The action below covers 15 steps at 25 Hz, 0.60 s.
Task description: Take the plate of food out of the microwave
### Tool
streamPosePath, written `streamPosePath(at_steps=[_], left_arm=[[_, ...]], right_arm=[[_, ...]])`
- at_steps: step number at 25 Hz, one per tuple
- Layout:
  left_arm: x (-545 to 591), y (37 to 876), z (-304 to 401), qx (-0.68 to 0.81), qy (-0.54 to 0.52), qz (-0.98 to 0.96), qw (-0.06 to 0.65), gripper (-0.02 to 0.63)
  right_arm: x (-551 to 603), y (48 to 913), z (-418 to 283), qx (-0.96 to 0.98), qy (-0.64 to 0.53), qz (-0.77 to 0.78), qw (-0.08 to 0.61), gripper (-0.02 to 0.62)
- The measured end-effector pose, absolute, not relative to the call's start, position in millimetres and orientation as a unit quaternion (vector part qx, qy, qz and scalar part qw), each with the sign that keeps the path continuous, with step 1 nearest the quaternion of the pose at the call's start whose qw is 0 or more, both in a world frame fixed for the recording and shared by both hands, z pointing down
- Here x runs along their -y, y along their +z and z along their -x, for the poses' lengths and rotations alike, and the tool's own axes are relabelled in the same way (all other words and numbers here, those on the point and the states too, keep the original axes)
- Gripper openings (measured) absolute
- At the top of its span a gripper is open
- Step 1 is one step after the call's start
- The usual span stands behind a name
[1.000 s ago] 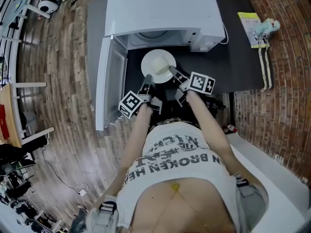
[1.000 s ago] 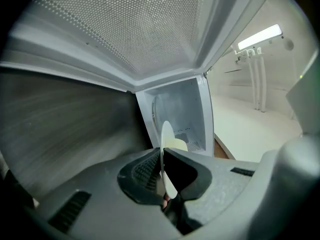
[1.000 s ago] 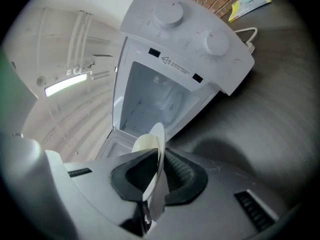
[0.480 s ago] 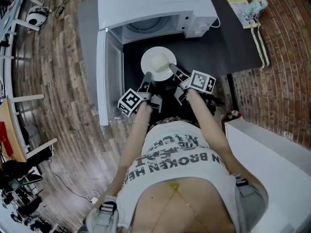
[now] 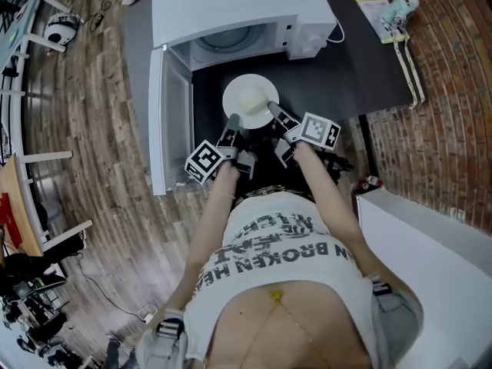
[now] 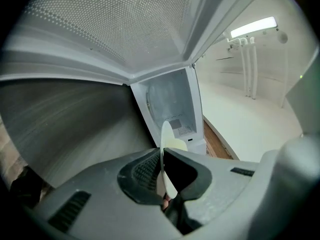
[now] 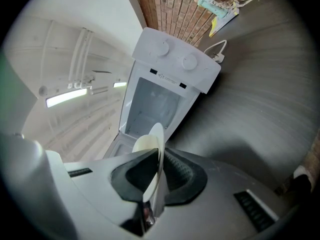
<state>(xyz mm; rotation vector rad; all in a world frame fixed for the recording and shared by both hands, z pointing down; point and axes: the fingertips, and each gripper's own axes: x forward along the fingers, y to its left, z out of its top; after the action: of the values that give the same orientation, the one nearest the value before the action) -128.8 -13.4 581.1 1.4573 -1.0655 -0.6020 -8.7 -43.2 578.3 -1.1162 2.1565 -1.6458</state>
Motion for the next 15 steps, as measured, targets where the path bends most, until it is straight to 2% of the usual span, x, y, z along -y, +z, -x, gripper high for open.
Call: streamPosePath(at_steps=[15], left_arm=[[-7.4,575.0,69.8,0.496,-0.282,-0.594,0.567,0.021]], right_arm=[[36.3,573.4,-46.4,-0.738,-0.580,0.336,0.076,0.029]])
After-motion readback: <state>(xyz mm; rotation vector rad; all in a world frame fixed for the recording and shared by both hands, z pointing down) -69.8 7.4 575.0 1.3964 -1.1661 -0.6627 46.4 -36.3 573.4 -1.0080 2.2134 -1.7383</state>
